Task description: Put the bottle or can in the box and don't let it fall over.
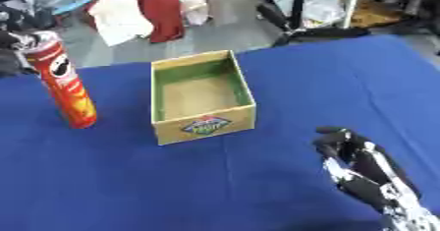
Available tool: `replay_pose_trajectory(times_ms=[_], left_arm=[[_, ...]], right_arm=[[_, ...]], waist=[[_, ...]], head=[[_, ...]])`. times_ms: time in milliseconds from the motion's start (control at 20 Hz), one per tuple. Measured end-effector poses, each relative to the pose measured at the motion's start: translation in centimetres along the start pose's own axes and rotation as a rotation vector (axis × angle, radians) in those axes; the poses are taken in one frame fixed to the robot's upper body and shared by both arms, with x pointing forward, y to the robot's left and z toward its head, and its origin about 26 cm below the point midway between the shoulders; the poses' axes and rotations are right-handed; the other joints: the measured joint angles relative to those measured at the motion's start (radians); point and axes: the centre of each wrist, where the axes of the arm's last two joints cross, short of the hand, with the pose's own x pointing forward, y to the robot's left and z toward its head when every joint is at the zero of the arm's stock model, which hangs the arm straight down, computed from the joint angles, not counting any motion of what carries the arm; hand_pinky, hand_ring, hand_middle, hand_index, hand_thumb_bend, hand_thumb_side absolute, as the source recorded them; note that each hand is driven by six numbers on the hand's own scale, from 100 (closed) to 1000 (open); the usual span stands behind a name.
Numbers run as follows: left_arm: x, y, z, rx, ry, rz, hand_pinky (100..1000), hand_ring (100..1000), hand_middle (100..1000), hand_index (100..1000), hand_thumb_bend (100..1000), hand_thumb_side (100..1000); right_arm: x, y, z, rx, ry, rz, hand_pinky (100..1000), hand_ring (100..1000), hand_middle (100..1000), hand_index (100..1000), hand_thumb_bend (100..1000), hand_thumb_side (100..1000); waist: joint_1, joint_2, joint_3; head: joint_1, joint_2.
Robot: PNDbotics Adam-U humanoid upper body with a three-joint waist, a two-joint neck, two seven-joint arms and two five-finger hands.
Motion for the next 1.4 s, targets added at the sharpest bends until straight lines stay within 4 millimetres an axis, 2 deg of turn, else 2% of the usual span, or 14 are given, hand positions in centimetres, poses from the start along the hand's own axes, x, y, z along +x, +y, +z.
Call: replay_pose_trajectory(times_ms=[300,600,900,1400], left_arm=[[-0.1,-0.3,-0.1,-0.012,-0.003,-0.002,820,905,944,1000,100,859],[-0.2,-0.4,-0.1,-0.013,-0.004,-0.015,813,900,944,1000,126,813],[-0.3,-0.9,-0.2,-0.013,-0.004,-0.020,806,900,950,1000,170,848],[0.0,-1.2,-0.6,-0.021,-0.011,-0.029,798,897,950,1000,174,849]], right_arm=[[0.0,0.0,0.0,0.000,0.000,0.000,758,736,770,640,100,143],[0.0,0.0,0.0,0.000,0.000,0.000,758,736,770,640,100,144],[0.0,0.0,0.0,0.000,0.000,0.000,758,736,770,640,100,144],[0.0,0.0,0.0,0.001,-0.001,0.000,759,736,770,640,100,144]], waist=[[0.000,0.000,0.000],[0.000,0.000,0.000],[0.000,0.000,0.000],[-0.001,0.000,-0.001]], head=[[0.000,0.000],[-0.001,0.000],[-0.004,-0.001],[-0.005,-0.003]])
